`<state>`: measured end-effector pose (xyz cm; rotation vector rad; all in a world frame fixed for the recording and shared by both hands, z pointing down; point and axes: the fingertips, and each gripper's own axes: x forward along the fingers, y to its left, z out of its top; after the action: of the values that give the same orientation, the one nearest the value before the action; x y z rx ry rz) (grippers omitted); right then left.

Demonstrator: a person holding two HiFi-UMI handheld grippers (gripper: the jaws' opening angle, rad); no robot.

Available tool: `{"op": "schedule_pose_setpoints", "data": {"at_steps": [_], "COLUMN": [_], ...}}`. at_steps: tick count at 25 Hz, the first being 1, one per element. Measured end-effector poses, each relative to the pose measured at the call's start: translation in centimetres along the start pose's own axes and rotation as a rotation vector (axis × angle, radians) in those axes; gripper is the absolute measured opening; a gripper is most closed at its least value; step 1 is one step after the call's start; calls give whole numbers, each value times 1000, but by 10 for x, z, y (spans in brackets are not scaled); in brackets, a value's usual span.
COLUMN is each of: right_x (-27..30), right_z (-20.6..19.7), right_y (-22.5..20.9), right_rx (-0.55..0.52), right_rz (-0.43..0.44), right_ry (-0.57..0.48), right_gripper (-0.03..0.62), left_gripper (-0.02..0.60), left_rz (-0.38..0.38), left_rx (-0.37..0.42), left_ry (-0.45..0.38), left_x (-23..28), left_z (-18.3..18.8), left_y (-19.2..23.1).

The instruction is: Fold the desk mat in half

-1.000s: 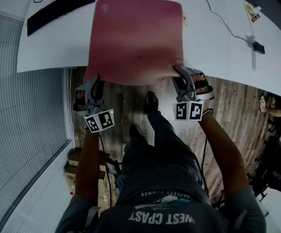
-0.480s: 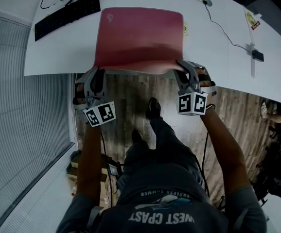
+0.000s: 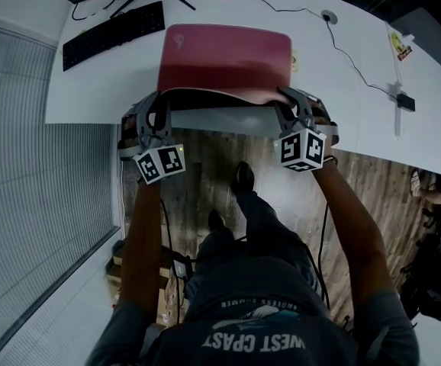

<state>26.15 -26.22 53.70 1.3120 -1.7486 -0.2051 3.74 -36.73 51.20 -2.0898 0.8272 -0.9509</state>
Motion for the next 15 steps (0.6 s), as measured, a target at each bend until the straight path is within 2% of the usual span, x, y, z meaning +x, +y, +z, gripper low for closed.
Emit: {"op": "schedule_pose_setpoints", "data": {"at_steps": [6,10,15], "right_x": [27,44,68], "right_z": [-2,-5,-10], "right_y": [-16,-25,-34], "right_rx": [53,91,118], "right_rz": [24,45,68], "right_ry": [23,43,72], "right_gripper": [69,67,66], "left_gripper": [94,94,98], "left_rz": [-26,-70,-87], "left_rx": [1,-38,-47], "left_ry": [41,84,111], "left_x": [36,59,89], "left_z": [-3,-6,-11], "left_y": [8,11,14]}}
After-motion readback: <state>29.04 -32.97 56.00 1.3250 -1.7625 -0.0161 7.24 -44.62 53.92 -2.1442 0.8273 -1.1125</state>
